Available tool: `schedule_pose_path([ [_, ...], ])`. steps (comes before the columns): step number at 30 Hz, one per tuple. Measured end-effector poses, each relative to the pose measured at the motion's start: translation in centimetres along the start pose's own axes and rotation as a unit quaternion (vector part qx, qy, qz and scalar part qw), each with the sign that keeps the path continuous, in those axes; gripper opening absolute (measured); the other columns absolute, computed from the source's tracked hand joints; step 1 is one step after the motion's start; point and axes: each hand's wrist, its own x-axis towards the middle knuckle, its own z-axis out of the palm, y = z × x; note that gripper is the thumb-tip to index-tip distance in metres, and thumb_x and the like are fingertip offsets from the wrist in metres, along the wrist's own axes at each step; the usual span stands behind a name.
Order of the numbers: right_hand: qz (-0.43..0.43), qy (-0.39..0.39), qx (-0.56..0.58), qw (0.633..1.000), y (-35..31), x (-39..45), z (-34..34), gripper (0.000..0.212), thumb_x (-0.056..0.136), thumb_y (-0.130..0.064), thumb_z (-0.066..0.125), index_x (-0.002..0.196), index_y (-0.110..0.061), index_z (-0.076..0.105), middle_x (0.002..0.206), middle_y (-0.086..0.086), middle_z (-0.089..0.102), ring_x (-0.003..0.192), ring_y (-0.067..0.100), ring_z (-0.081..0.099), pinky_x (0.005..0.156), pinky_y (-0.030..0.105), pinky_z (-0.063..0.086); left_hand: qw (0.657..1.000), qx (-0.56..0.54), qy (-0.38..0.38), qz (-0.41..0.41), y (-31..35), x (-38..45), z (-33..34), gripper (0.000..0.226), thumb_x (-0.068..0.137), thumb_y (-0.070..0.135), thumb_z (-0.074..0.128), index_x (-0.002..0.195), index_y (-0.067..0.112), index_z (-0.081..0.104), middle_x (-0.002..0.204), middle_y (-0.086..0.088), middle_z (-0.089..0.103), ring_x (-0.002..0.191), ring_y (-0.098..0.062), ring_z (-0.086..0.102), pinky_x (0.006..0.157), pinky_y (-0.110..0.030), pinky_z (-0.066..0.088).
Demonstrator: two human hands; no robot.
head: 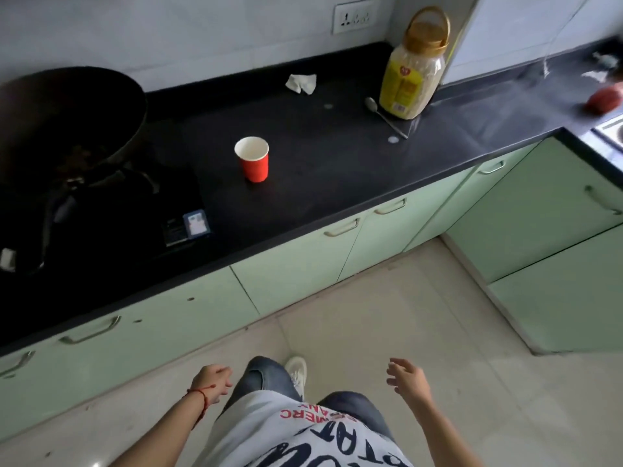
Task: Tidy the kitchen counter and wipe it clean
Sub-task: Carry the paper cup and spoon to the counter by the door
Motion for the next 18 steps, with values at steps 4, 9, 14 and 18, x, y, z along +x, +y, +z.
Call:
schedule_pose_path([
  [4,0.006,0.011,0.005,1.000,-2.2,1.9,-0.8,0.029,0.090,-0.005,0.048,0.116,0.003,0.058,0.094,0.016,0.060,0.061,0.017,0.055,0.051,0.023,0.037,0.998,0.013,-0.018,0.051,7.1,1.7,0.0,0.017,0.090,0.020,0.050,0.077,0.014,0.059,0.068,-0.004,0.060,0.061,-0.018,0.055,0.052,-0.020,0.036],
  [9,0.012,0.022,0.013,1.000,-4.9,5.2,-2.3,0.028,0.090,-0.005,0.048,0.114,0.004,0.058,0.093,0.018,0.061,0.064,0.022,0.057,0.054,0.024,0.039,0.996,-0.012,-0.027,0.080,13.9,2.8,1.3,0.012,0.091,0.020,0.050,0.084,0.015,0.058,0.071,0.000,0.061,0.063,-0.013,0.056,0.056,-0.023,0.040],
  [14,0.024,0.005,0.011,1.000,-8.5,10.5,-4.4,0.027,0.090,-0.006,0.048,0.113,0.001,0.059,0.080,0.011,0.061,0.060,0.022,0.057,0.054,0.025,0.035,0.998,-0.034,-0.008,0.044,17.4,4.1,3.1,0.018,0.091,0.021,0.051,0.097,0.008,0.062,0.072,-0.001,0.061,0.061,-0.013,0.055,0.054,-0.023,0.039],
  [18,0.010,-0.017,-0.013,1.000,-13.0,14.6,-6.8,0.025,0.089,-0.006,0.047,0.110,0.000,0.060,0.078,0.010,0.060,0.060,0.022,0.056,0.055,0.026,0.035,0.998,-0.051,0.008,0.044,20.9,3.5,4.4,0.023,0.092,0.022,0.049,0.103,0.006,0.061,0.085,-0.008,0.065,0.071,-0.017,0.059,0.058,-0.023,0.042],
])
